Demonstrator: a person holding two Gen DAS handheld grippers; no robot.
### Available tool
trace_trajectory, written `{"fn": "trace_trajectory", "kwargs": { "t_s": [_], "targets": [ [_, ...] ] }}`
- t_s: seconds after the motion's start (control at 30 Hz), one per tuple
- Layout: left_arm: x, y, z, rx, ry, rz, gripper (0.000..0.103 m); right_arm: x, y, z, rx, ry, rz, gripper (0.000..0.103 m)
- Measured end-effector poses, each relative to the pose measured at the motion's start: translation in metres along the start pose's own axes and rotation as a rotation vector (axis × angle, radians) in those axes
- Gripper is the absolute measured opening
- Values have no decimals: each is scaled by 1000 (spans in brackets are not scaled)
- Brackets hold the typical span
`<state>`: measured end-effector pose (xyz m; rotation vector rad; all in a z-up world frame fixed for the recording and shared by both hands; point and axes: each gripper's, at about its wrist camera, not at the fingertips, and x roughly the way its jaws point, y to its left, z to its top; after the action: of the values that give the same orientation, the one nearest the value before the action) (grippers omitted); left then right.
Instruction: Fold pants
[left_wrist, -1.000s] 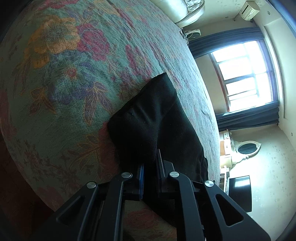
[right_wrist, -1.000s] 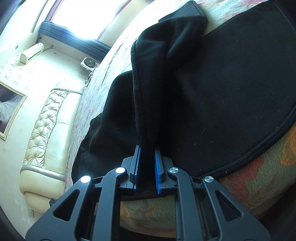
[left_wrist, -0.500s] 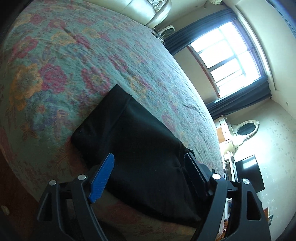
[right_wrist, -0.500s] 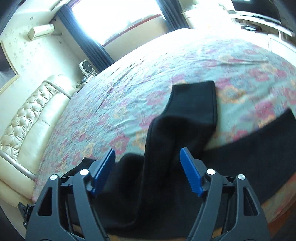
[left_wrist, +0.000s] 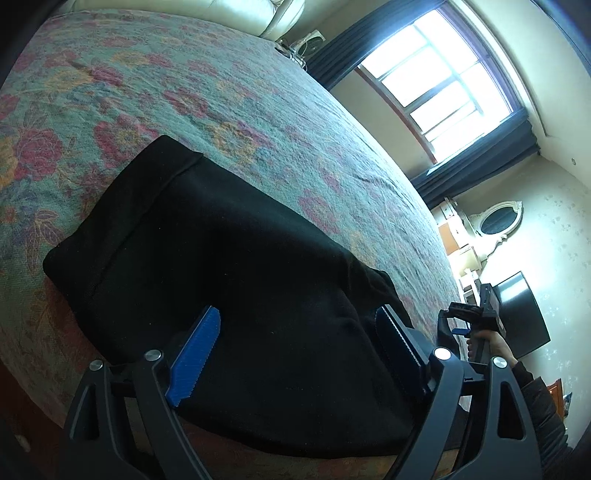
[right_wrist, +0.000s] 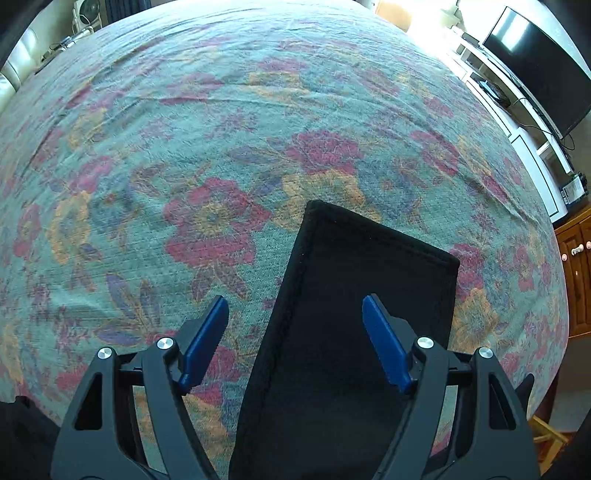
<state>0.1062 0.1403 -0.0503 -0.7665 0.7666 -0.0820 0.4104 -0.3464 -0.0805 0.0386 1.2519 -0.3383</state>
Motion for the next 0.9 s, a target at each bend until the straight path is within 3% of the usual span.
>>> {"fn": "trace_trajectory", "kwargs": {
  "t_s": [0.1, 0.17, 0.23, 0.3, 0.37, 0.4, 0.53, 0.7, 0.9],
  "targets": [
    [7, -10, -5, 36, 49, -19, 85, 18, 2, 5, -14, 47, -47, 75],
    [14, -16, -9, 42, 88, -25, 85, 26, -4, 6, -2, 69, -23, 71],
    [21, -21, -16, 34, 114, -31, 85, 28, -10, 6, 3, 80, 8, 59],
    [23, -31, -20, 62, 112, -17, 86, 26, -15, 8, -5, 80, 16, 33],
    [23, -40, -22, 85, 110, -31, 86, 21, -25, 8, 12, 72, 48, 14],
    [24, -44, -22, 85, 105, -45, 86, 18, -32, 7, 23, 65, 75, 10],
    [30, -66, -30, 114, 147, -80, 86, -5, -64, -1, 85, -6, 191, 8],
    [44, -101, -57, 159, 219, -146, 86, -71, -126, -31, 144, -198, 341, 8],
    [66, -149, -100, 220, 295, -227, 86, -132, -231, -115, 264, -402, 417, 8]
  ]
}}
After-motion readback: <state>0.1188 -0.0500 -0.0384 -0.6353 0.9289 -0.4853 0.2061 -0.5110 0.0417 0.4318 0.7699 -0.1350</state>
